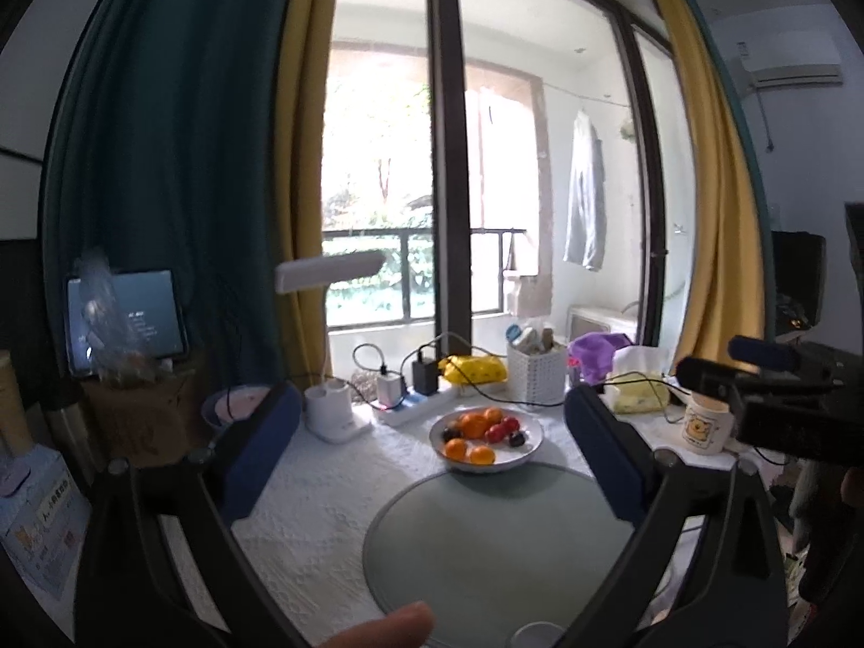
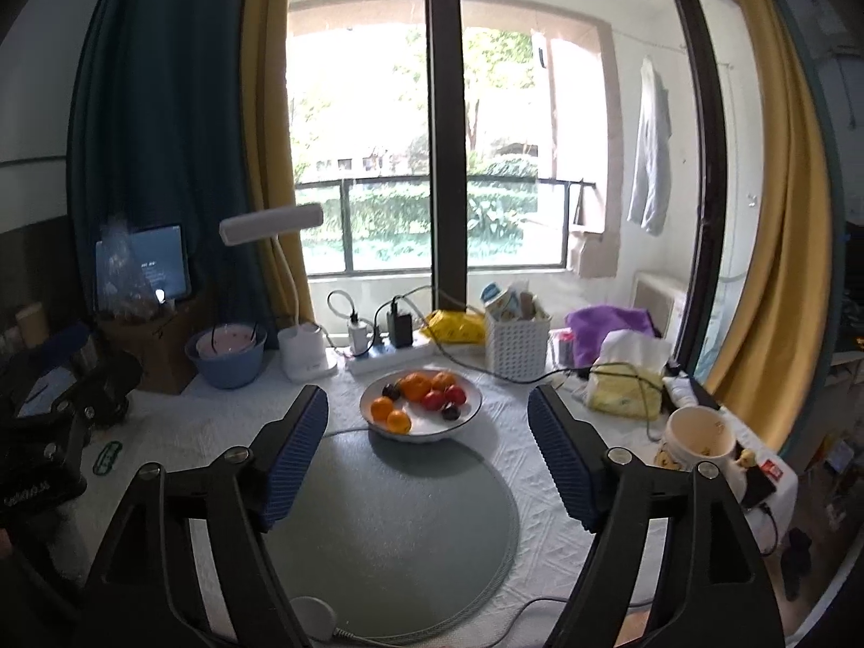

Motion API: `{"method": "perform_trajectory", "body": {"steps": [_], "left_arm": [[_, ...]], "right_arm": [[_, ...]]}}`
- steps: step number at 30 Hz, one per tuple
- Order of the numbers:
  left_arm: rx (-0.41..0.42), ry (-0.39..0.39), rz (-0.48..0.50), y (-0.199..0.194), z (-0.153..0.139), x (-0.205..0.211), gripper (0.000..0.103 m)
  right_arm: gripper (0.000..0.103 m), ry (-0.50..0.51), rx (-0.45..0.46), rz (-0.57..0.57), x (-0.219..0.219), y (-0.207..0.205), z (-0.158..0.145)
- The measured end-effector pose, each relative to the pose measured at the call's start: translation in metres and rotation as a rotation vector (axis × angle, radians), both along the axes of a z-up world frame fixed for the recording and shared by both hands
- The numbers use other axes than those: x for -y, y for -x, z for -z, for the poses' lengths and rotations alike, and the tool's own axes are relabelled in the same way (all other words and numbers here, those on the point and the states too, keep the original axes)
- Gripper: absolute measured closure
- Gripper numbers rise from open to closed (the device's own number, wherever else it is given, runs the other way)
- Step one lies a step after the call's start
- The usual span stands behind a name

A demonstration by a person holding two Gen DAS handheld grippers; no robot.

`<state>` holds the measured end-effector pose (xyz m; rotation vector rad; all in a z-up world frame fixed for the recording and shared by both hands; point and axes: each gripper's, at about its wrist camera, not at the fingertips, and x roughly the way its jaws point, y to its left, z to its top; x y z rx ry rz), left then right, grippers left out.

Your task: Organize fruits

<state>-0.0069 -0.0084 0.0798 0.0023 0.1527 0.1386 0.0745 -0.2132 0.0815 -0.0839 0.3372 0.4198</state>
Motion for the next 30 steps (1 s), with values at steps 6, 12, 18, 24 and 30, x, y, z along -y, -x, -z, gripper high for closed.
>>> {"method": "perform_trajectory", "body": {"steps": [6,12,18,24,30], "left_arm": [[0.021,-0.02,0.023,0.011,-0.012,0.008,0.004],[0.044,-0.033,0.028,0.019,-0.019,0.012,0.004],[0.049,-0.006,0.024,0.019,-0.021,0.007,0.004],[0.043,-0.019,0.048,0.019,-0.02,0.013,0.004],[0.044,-0.017,0.048,0.02,-0.02,0.014,0.004]], "right_arm": [[0.023,-0.02,0.031,0.019,0.008,0.013,-0.013],[0.023,-0.024,0.046,0.022,0.014,0.019,-0.016],[0.022,-0.027,0.074,0.035,0.017,0.026,-0.023],[0.022,-0.022,0.091,0.039,0.017,0.031,-0.026],[0.022,-0.024,0.09,0.029,0.016,0.031,-0.027]]}}
